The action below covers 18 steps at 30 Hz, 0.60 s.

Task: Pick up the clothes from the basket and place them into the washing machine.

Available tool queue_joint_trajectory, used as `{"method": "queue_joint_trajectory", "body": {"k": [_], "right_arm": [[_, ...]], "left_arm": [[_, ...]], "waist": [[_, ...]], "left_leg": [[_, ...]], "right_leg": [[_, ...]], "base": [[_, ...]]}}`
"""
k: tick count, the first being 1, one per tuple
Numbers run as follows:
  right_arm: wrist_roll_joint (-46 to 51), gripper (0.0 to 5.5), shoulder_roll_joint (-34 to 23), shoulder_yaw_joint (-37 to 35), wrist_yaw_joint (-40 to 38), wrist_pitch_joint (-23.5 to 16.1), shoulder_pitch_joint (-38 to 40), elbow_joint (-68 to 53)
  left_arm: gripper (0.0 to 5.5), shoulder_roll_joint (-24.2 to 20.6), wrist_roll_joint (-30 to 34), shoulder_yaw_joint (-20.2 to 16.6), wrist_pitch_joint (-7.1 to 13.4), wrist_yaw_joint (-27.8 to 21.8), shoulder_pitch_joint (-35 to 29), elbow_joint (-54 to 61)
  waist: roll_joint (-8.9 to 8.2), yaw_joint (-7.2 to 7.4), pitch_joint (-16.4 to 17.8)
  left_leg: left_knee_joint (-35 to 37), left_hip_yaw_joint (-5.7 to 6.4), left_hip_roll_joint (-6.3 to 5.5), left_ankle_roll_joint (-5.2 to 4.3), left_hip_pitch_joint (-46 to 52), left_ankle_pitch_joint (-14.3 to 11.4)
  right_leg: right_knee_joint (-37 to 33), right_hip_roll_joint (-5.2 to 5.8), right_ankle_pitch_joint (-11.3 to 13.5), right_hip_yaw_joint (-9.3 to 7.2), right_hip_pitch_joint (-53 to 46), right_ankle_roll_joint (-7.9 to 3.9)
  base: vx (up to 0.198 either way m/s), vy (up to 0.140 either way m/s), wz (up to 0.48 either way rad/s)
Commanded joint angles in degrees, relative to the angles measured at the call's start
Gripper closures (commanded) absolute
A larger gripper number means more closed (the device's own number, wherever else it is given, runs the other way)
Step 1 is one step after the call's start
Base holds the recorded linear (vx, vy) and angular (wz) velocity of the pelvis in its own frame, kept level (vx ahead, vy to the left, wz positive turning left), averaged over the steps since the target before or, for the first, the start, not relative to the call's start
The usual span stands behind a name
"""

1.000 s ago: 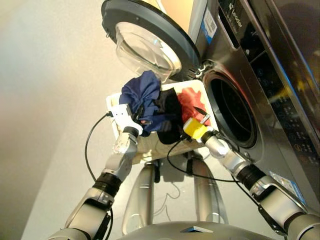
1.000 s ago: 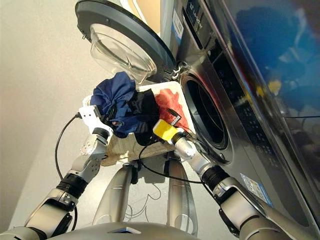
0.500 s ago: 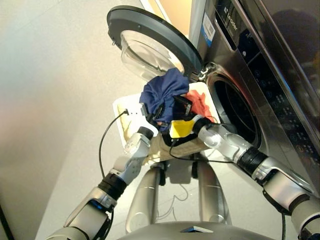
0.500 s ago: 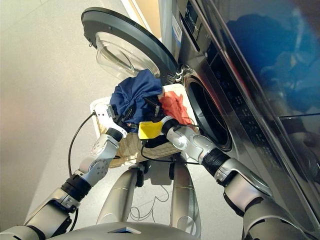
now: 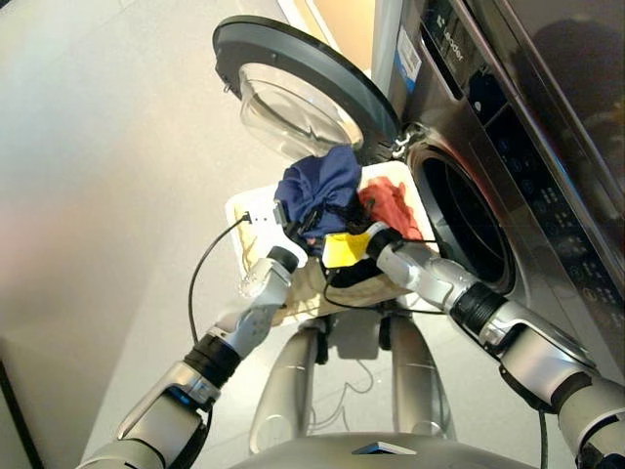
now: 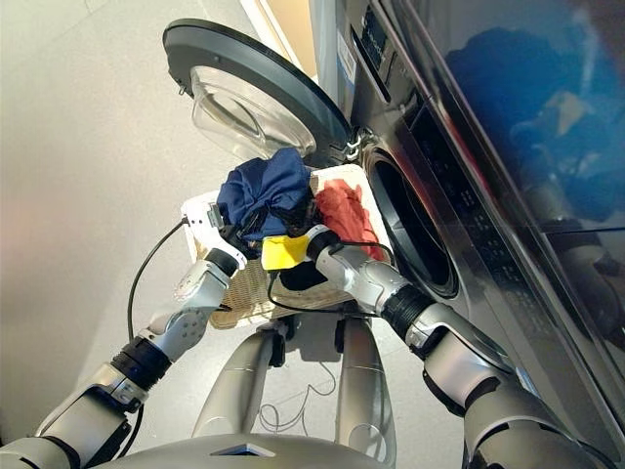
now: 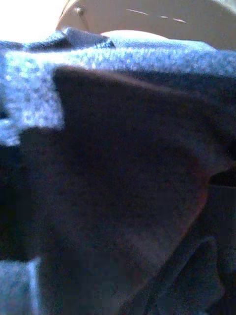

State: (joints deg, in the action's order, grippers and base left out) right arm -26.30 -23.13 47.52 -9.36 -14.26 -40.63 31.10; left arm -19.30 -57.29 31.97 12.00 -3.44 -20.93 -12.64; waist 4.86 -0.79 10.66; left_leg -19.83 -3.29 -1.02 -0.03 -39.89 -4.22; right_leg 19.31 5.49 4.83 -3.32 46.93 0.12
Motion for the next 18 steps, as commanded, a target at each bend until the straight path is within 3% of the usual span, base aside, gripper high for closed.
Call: {"method": "queue_joint_trajectory", "body": {"k": [1,3,4,5,7,13,17,18], "right_arm": [[7.6,5.50,4.4,-6.3,-2.8,-0.3,0.0,2.4],[8.5,5.50,4.7,-7.4,-3.2,-0.2,1.1,2.5],[10.2,5.50,5.1,-9.8,-3.9,-0.1,3.1,2.8],[10.3,5.50,5.0,-9.8,-3.9,-0.1,3.2,2.7],[13.9,5.50,6.1,-13.6,-5.1,0.1,6.3,4.9],[19.6,5.50,6.1,-19.0,-7.1,-0.3,10.7,5.3],[29.2,5.50,8.0,-24.4,-9.2,-1.8,12.7,8.6],[37.6,5.50,9.7,-27.6,-9.8,-3.2,13.6,8.6]], "left_arm": [[0.00,0.2,-0.9,2.2,1.3,-4.7,0.4,9.4],[0.00,0.2,-0.8,1.3,1.5,-4.6,1.1,9.4],[0.00,1.1,-1.5,-1.2,2.2,-4.4,2.2,8.6],[0.00,1.1,-1.5,-1.2,2.2,-4.4,2.2,8.6],[0.00,3.7,-3.5,-6.3,3.9,-3.7,4.2,6.5],[0.00,5.9,-4.1,-12.1,6.1,-1.9,6.4,2.0],[0.00,6.3,-1.7,-14.4,7.5,0.3,7.5,-2.5],[0.00,6.8,0.3,-15.2,7.7,2.1,7.3,-6.9]], "waist": [[0.68,-0.43,-2.3],[0.73,-0.45,-2.3],[0.94,-0.60,-2.3],[0.94,-0.61,-2.3],[0.90,-0.64,-2.2],[1.02,-0.34,-1.8],[1.39,-0.29,-1.6],[1.66,-0.08,-1.1]], "left_leg": [[2.1,1.14,-1.66,1.67,-3.1,3.2],[2.1,1.03,-1.63,1.69,-3.1,3.2],[1.8,1.24,-1.39,1.39,-2.3,1.5],[1.8,1.23,-1.39,1.39,-2.3,1.5],[1.8,1.07,-1.35,1.33,-2.4,1.6],[2.0,0.89,-1.23,1.18,-2.5,1.8],[2.4,0.93,-1.36,1.06,-2.8,2.2],[2.5,0.84,-1.32,1.00,-3.2,2.3]], "right_leg": [[-3.0,-1.10,-1.4,-0.31,-3.1,-3.94],[-3.0,-1.12,-1.3,-0.22,-3.0,-3.93],[-2.4,-1.39,-2.8,0.07,-3.5,-4.24],[-2.4,-1.40,-2.8,0.08,-3.5,-4.24],[-2.4,-1.37,-2.7,0.07,-3.4,-4.14],[-2.8,-1.23,-2.5,0.05,-3.5,-4.07],[-2.8,-1.19,-2.5,0.10,-3.1,-4.00],[-2.8,-1.17,-2.5,0.29,-2.5,-3.97]], "base": [[0.000,0.000,0.000],[0.041,0.006,-0.005],[0.081,0.011,-0.014],[0.075,0.002,-0.011],[0.000,0.000,0.000],[0.000,0.000,0.000],[0.000,0.000,0.000],[0.000,0.000,0.000]]}}
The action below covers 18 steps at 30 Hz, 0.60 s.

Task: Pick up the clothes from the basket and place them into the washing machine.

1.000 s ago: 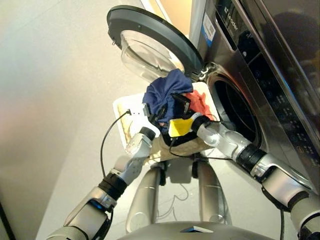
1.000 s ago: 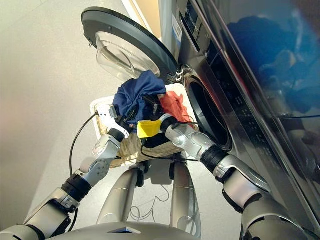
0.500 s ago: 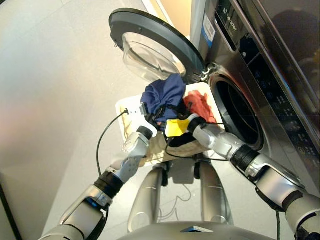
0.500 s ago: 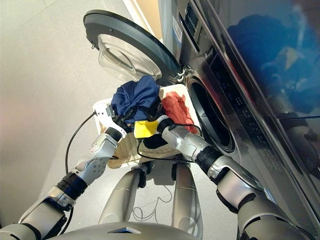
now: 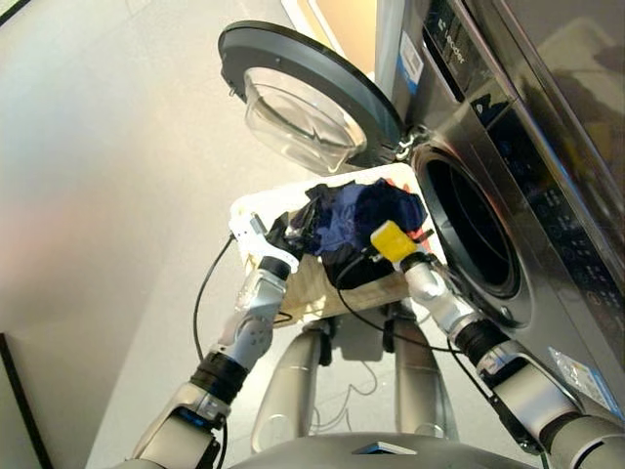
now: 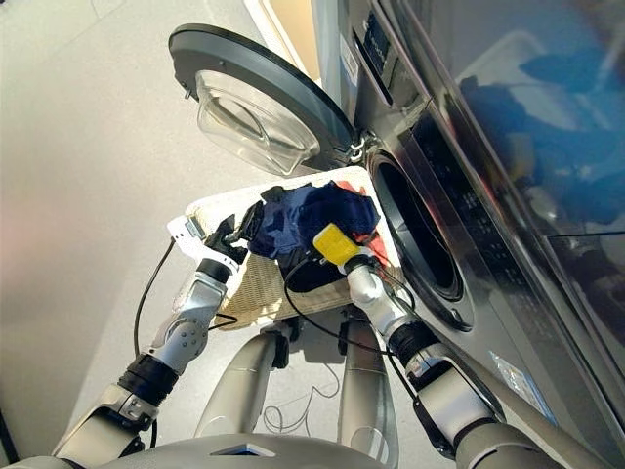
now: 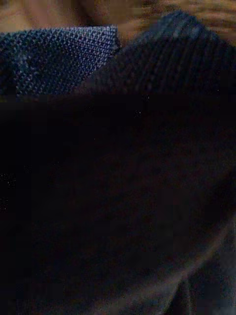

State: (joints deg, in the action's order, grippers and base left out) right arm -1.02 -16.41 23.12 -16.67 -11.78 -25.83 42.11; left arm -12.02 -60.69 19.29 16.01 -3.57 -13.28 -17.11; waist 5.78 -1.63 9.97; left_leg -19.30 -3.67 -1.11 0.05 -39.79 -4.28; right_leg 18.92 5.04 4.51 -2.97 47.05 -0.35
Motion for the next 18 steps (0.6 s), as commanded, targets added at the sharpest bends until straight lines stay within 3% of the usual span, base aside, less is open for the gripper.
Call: {"method": "queue_joint_trajectory", "body": {"k": [1,2,6,14,18], "right_arm": [[12.3,5.50,2.9,-3.2,-2.4,-5.7,-1.2,-2.4],[19.1,5.50,3.7,-5.6,-2.8,-7.5,-1.2,-2.4],[29.9,5.50,4.7,-9.4,-3.4,-11.0,-3.9,-2.1],[39.0,5.50,2.0,-14.7,-3.9,-13.3,-13.9,0.0],[46.2,5.50,-5.3,-19.9,-7.4,-15.1,-29.4,6.8]], "left_arm": [[0.00,-0.4,3.7,-2.5,3.7,2.2,-0.4,-2.5],[0.00,0.0,5.6,-2.7,4.3,3.9,-0.9,-5.8],[0.00,0.8,9.7,-2.9,4.5,6.7,-1.8,-12.2],[0.00,0.5,13.4,-3.6,4.7,8.5,-3.9,-16.1],[0.00,-2.3,13.8,-3.0,4.3,8.9,-4.4,-14.6]], "waist": [[0.74,0.76,-0.4],[1.12,0.90,0.3],[2.03,0.84,2.2],[3.42,-0.14,3.4],[3.90,-1.53,3.7]], "left_leg": [[2.0,1.22,-1.22,0.93,-3.3,2.3],[1.9,1.16,-1.19,0.87,-4.0,2.4],[0.9,1.00,-1.22,0.91,-6.7,2.5],[-6.5,1.36,-0.63,1.02,-16.1,0.6],[-12.9,1.38,0.05,1.57,-22.5,-1.8]], "right_leg": [[-2.4,-0.72,-2.2,-0.06,-2.6,-3.50],[-2.0,-0.61,-2.3,0.05,-1.8,-3.45],[-0.5,-0.54,-2.5,0.01,1.3,-3.31],[6.0,-0.99,-4.0,0.35,10.5,-2.50],[11.3,-1.68,-4.9,0.92,17.0,-2.14]], "base": [[0.000,0.000,0.000],[0.000,0.000,0.000],[0.000,0.000,0.000],[-0.005,-0.008,0.010],[-0.021,-0.030,0.023]]}}
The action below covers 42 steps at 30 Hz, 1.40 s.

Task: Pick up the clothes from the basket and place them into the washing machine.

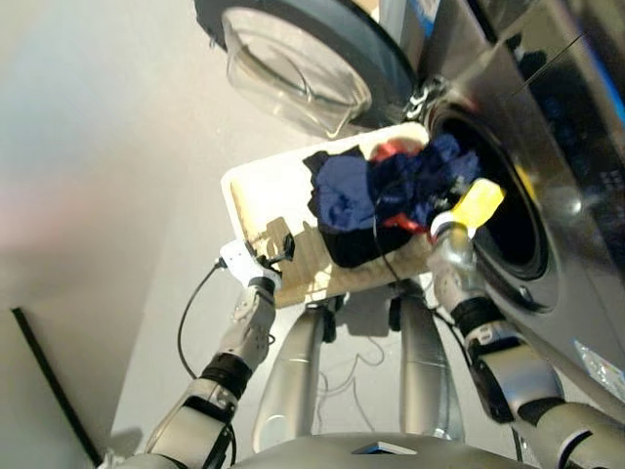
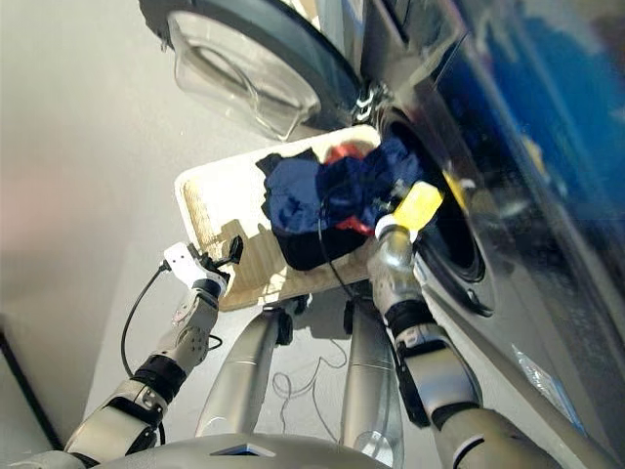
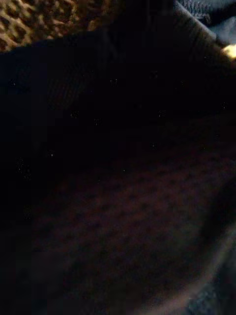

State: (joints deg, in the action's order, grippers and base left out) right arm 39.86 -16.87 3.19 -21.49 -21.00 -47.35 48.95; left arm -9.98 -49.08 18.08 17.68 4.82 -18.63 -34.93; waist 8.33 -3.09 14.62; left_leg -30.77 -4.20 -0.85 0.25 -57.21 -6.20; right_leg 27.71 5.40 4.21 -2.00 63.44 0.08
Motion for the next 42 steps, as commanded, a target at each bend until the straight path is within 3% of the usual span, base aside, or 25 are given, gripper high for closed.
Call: {"method": "queue_joint_trajectory", "body": {"k": [1,5,6,10,13,17,18,19,24,28,33,42], "right_arm": [[6.6,5.50,-6.5,-0.3,-3.1,-6.1,-10.9,0.7],[11.9,5.50,-10.7,-4.2,-4.5,-10.5,-15.6,-2.2],[10.5,5.50,-13.5,-7.8,-7.8,-15.3,-15.9,-6.5],[5.2,5.50,-16.6,-14.0,-17.0,-21.0,-14.5,-9.0],[1.1,5.50,-16.6,-15.1,-20.9,-19.3,-12.4,-6.6],[1.2,5.50,-14.3,-13.5,-19.2,-17.3,-10.0,-4.3],[1.3,3.84,-12.9,-13.1,-18.5,-16.5,-9.1,-3.8],[2.3,0.00,-11.7,-12.2,-16.4,-15.4,-8.3,-2.4],[3.7,0.00,-10.5,-1.9,-3.2,-6.4,-6.1,4.6],[2.1,0.00,-9.7,6.2,4.0,-2.0,-4.3,5.1],[-7.1,0.00,-7.7,16.0,9.5,1.1,-0.7,1.1],[-15.3,0.00,-4.6,24.2,12.2,3.0,1.6,-4.3]], "left_arm": [[0.00,-4.7,2.1,-1.4,2.6,0.5,0.9,3.8],[0.00,-4.9,1.7,-0.3,2.1,0.1,0.2,4.9],[0.00,-4.4,1.9,-0.1,1.9,0.1,0.0,4.0],[0.00,-4.2,3.2,0.5,2.3,0.6,-1.0,1.8],[0.00,-4.4,3.6,0.4,2.6,0.6,-0.9,1.8],[0.00,-4.1,3.4,0.5,2.9,0.6,-1.5,1.5],[0.00,-3.8,3.4,0.6,3.1,0.6,-1.8,1.5],[0.00,-3.8,3.8,1.0,3.3,0.6,-2.4,1.7],[0.00,-3.8,4.9,3.7,3.2,-0.5,-5.2,3.4],[0.00,-3.4,6.8,5.5,2.1,-1.3,-8.2,2.7],[0.00,-1.3,10.0,7.2,1.2,-0.9,-12.8,-1.9],[0.00,0.2,15.5,7.9,-0.2,2.0,-20.6,-11.1]], "waist": [[1.36,-0.25,-0.7],[1.25,-0.50,-0.6],[1.27,0.02,-0.7],[1.31,0.70,-1.8],[1.20,1.13,-2.8],[1.06,1.47,-3.3],[1.04,1.60,-3.4],[1.00,1.67,-3.5],[0.43,1.90,-3.7],[-0.31,2.53,-3.4],[-1.43,3.55,-3.2],[-2.23,4.81,-2.3]], "left_leg": [[-2.7,1.79,0.10,1.46,-6.2,-0.3],[-5.4,1.64,0.37,1.72,-8.4,-1.5],[-6.0,2.00,0.36,1.72,-8.9,-1.7],[-4.9,2.26,0.10,1.66,-8.4,-2.0],[-4.1,1.87,-0.09,1.78,-7.8,-2.1],[-3.5,1.35,-0.18,1.78,-7.5,-2.1],[-3.1,1.29,-0.21,1.77,-7.3,-2.0],[-2.6,1.26,-0.22,1.74,-7.1,-1.9],[-1.5,0.81,0.16,1.30,-6.9,-1.3],[-0.3,0.66,0.47,1.04,-6.5,-0.5],[1.7,0.34,0.71,0.94,-5.3,0.5],[3.3,0.11,1.17,0.94,-4.5,1.2]], "right_leg": [[3.3,-2.12,-4.6,0.15,1.7,-2.56],[5.4,-2.69,-5.1,0.73,4.4,-2.67],[6.2,-2.84,-5.4,0.90,5.1,-2.73],[6.4,-2.96,-6.3,1.09,5.2,-2.87],[6.0,-2.99,-6.2,1.30,5.0,-2.87],[5.4,-3.09,-5.8,1.47,4.8,-2.74],[5.0,-3.09,-5.6,1.51,4.6,-2.70],[4.6,-3.05,-5.5,1.55,4.5,-2.64],[3.3,-2.91,-4.7,1.44,3.9,-2.38],[1.4,-2.90,-3.6,1.19,2.9,-2.36],[-1.2,-2.97,-2.3,1.15,1.4,-2.52],[-3.8,-3.22,-1.5,1.20,0.4,-2.89]], "base": [[0.000,0.000,0.000],[0.000,0.000,0.000],[0.000,0.000,0.000],[0.026,0.019,-0.065],[0.032,0.039,-0.022],[0.000,0.000,0.000],[0.000,0.000,0.000],[0.000,0.000,0.000],[0.000,0.000,0.000],[0.000,0.000,0.000],[0.000,0.000,0.000],[0.000,0.000,0.000]]}}
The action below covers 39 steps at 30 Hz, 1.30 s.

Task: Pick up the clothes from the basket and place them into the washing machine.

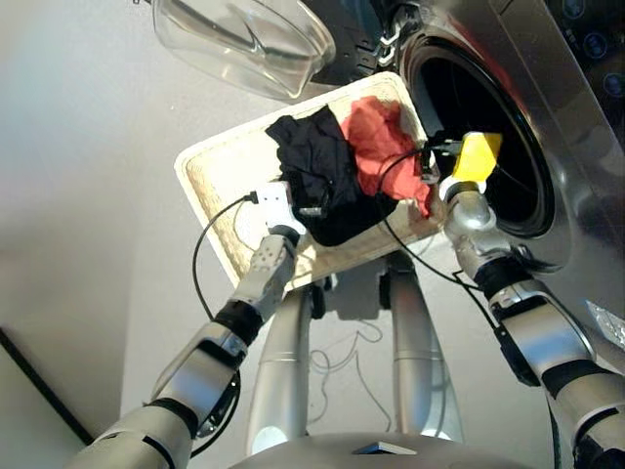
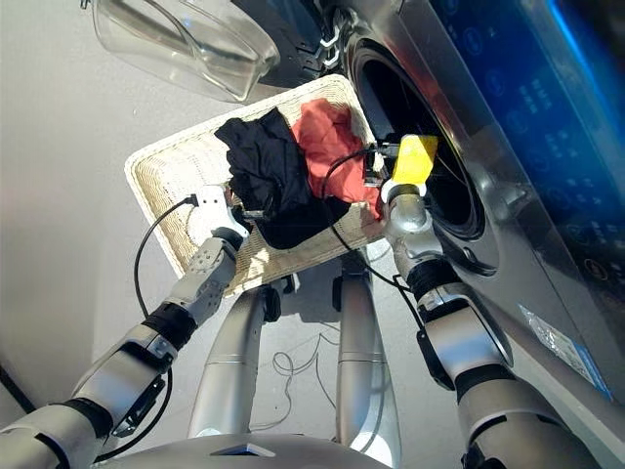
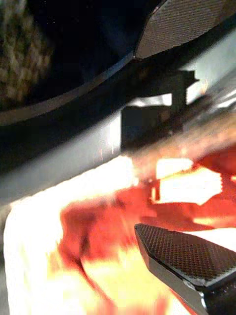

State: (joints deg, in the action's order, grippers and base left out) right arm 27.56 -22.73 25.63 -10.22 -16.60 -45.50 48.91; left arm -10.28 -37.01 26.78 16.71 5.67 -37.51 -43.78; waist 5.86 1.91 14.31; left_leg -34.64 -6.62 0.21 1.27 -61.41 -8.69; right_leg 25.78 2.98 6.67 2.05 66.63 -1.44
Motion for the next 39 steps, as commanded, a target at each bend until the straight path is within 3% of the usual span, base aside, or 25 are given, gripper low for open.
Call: {"method": "queue_joint_trajectory", "body": {"k": [1,16,17,18,20,26,32,39], "right_arm": [[-4.2,0.00,1.6,2.7,1.0,-1.2,-0.3,-5.6],[-8.2,0.00,4.8,4.6,0.9,-1.9,4.3,-18.9],[-8.4,0.00,4.8,4.3,0.8,-1.9,4.9,-19.4],[-8.2,0.00,4.9,3.8,0.8,-2.1,5.5,-19.9],[-8.0,0.00,4.6,3.1,0.7,-2.4,6.4,-20.7],[-9.9,0.00,3.5,1.9,1.6,-2.5,9.4,-21.8],[-17.5,0.00,0.8,3.3,2.3,-1.7,11.5,-22.1],[-35.2,0.00,-5.3,9.4,1.3,-1.1,10.8,-22.6]], "left_arm": [[0.00,0.5,4.6,-0.8,0.4,1.8,-3.0,-3.7],[0.00,-1.9,9.2,-5.3,-3.8,4.1,-12.0,-17.2],[0.86,-1.8,9.4,-5.6,-3.7,4.0,-12.2,-17.3],[1.23,-1.8,9.5,-5.7,-3.8,4.0,-12.1,-17.5],[5.50,-1.8,9.3,-6.3,-3.7,4.3,-12.0,-17.5],[5.50,-1.3,6.9,-7.2,-2.1,3.5,-8.9,-13.3],[5.50,-2.0,2.0,-7.5,0.8,0.7,-2.0,-1.4],[5.50,-3.7,-4.6,-6.0,2.4,-4.3,4.9,13.7]], "waist": [[0.14,0.04,-1.9],[-1.64,3.82,-0.2],[-1.71,4.12,-0.3],[-1.74,4.32,-0.5],[-1.75,4.51,-0.9],[-1.76,4.41,-2.5],[-1.60,3.29,-3.4],[-1.46,1.47,-3.5]], "left_leg": [[7.0,2.50,0.19,-0.07,-0.6,3.6],[2.5,1.59,2.12,-0.03,-4.9,1.1],[2.3,1.50,2.14,-0.01,-5.2,0.9],[2.0,1.42,2.17,0.00,-5.5,0.7],[1.2,1.56,2.10,0.01,-6.2,0.6],[1.4,1.90,1.93,-0.06,-5.8,0.4],[4.8,2.18,1.43,-0.29,-1.2,1.4],[10.7,2.84,-0.26,-0.55,6.5,3.4]], "right_leg": [[-1.9,-0.95,-4.0,-2.79,-2.7,-1.38],[-0.5,-2.95,-4.3,-2.20,1.6,-1.66],[-0.3,-3.05,-4.3,-2.22,1.9,-1.67],[-0.2,-3.17,-4.3,-2.26,2.2,-1.68],[0.3,-3.32,-4.4,-2.51,2.8,-1.60],[0.1,-3.03,-4.1,-2.86,2.3,-1.53],[-2.3,-1.90,-3.7,-3.38,-2.6,-1.58],[-6.4,-0.57,-3.0,-4.43,-10.8,-2.01]], "base": [[0.000,0.000,0.000],[0.005,0.003,-0.027],[0.000,0.000,0.000],[0.000,0.000,0.000],[0.000,0.000,0.000],[0.000,0.000,0.000],[0.018,-0.004,0.004],[0.000,-0.004,0.026]]}}
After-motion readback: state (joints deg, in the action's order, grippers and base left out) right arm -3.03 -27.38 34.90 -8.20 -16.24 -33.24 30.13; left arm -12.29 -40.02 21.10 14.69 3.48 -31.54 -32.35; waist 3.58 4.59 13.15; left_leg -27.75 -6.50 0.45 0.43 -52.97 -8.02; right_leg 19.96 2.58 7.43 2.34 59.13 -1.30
